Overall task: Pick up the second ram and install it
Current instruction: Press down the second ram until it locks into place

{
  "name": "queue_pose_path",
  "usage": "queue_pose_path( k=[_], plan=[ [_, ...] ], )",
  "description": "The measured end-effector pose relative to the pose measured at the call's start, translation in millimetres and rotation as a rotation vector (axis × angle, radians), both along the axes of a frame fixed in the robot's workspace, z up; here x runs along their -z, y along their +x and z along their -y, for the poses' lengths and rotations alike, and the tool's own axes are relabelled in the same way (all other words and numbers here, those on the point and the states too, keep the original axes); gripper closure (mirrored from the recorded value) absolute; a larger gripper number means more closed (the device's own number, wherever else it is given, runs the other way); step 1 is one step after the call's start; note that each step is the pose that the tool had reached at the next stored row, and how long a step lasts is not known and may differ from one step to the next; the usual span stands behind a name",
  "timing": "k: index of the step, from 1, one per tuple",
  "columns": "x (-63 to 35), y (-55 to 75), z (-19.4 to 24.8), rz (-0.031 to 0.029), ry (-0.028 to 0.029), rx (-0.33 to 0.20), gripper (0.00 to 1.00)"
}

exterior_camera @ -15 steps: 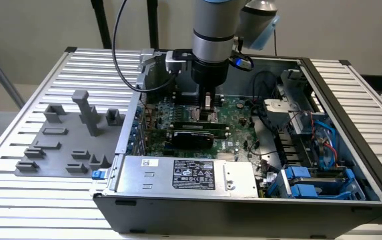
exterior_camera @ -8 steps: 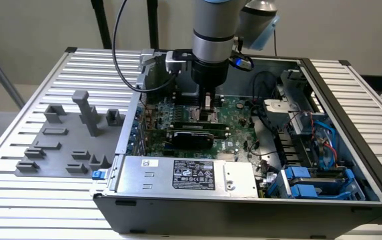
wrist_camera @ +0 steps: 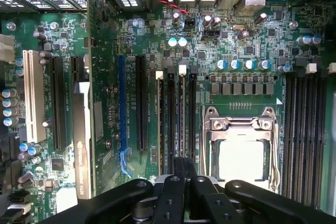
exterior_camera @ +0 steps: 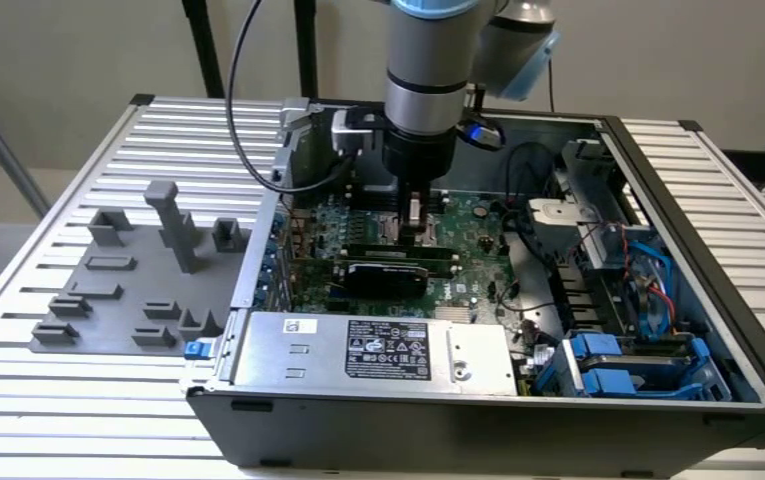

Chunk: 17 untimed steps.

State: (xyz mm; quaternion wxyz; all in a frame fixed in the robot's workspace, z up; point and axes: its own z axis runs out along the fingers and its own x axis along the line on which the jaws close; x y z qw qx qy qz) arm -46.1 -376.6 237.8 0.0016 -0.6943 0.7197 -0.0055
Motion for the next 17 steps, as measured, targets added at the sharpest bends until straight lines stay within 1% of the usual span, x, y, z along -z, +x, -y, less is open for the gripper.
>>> queue_pose_path(
  k=[4,6,8,10,11,12,15,17],
  plan=[
    [6.7,0.3,0.0,-0.0041,0.0000,0.000,1.00],
    [9.6,0.3,0.3,-0.0058,-0.0019,0.000,1.00],
    [13.5,0.3,0.2,-0.0062,-0.0015,0.000,1.00],
    [14.3,0.2,0.5,-0.0069,-0.0027,0.000,1.00],
    [13.1,0.3,0.4,-0.0073,-0.0024,0.000,1.00],
    [10.6,0.4,-0.1,-0.0065,0.0010,0.000,1.00],
    [-3.0,0.5,0.1,-0.0077,0.0002,0.000,1.00],
    [-4.4,0.5,0.0,-0.0078,0.0006,0.000,1.00]
  ],
)
